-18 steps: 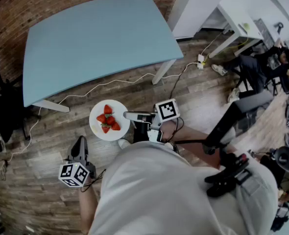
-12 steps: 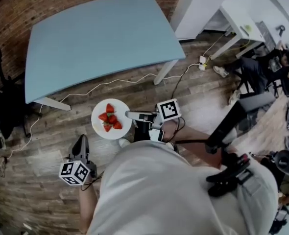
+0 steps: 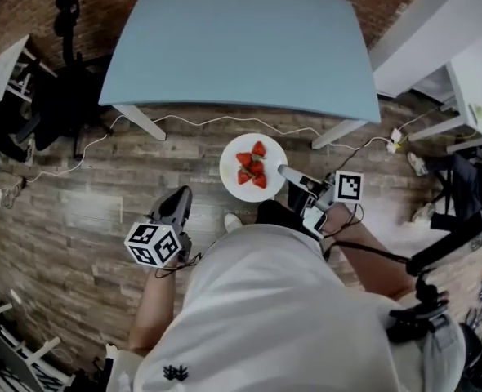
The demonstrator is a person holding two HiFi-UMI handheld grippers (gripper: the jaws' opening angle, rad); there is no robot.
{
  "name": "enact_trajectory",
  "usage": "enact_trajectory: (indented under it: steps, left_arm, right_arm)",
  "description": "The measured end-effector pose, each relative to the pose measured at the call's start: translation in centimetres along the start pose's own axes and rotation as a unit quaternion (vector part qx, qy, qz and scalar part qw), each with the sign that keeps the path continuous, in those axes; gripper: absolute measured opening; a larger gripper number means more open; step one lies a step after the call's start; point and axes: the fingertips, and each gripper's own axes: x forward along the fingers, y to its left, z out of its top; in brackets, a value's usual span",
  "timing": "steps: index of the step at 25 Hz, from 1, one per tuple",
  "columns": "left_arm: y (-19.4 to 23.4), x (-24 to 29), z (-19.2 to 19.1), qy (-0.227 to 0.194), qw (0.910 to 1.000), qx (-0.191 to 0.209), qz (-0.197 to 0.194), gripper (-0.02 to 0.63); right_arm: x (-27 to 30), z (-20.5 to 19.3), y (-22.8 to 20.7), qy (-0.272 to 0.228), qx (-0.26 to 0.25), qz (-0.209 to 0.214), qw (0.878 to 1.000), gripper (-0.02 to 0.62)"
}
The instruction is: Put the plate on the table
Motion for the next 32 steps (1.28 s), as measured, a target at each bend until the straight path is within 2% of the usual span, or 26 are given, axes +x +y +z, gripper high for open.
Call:
enact_trajectory:
  steps: [4,7,12,17,21,25,32]
  left_arm:
    - [0.5,-1.1,-2.1,-0.005,0.9999,-0.014,-0.002,0.0]
    - [0.9,-0.2,-2.1,-0.001,0.9999,-0.014,0.006,0.0]
    - [2.6,5.0,1.5,0.012,0.9992,-0.029,0.023,0.0]
    - [3.4,9.8,4.3,0.024,0.9989,-0.024,0.031,0.0]
    - [3.6,14.5,8.7,0.015,0.9984,-0.04,0.037,0.0]
    - [3.2,19.6,12.6,0.009,0.9984,-0.033,0.046,0.0]
    - [3.2,26.7,16.5,0.007,0.9976,-0.036,0.058,0.0]
  right_arm:
    - [-0.3,0.3,-0.9,-0.016,-0.015,-0.002,1.0,0.02]
    - [0.3,2.9,-1.9,-0.023,-0.009,-0.008,1.0,0.02]
    - [3.6,11.6,-3.6,-0.026,0.007,-0.018,0.999,0.02]
    - [7.4,18.9,-5.7,-0.015,0.005,-0.01,1.0,0.02]
    - [10.5,25.1,-6.6,0.006,0.004,-0.012,1.0,0.02]
    - [12.4,31.8,-8.6,0.011,0.016,-0.019,1.0,0.02]
    - [15.1,42.0,-13.3,-0.001,0.026,-0.046,0.999,0.02]
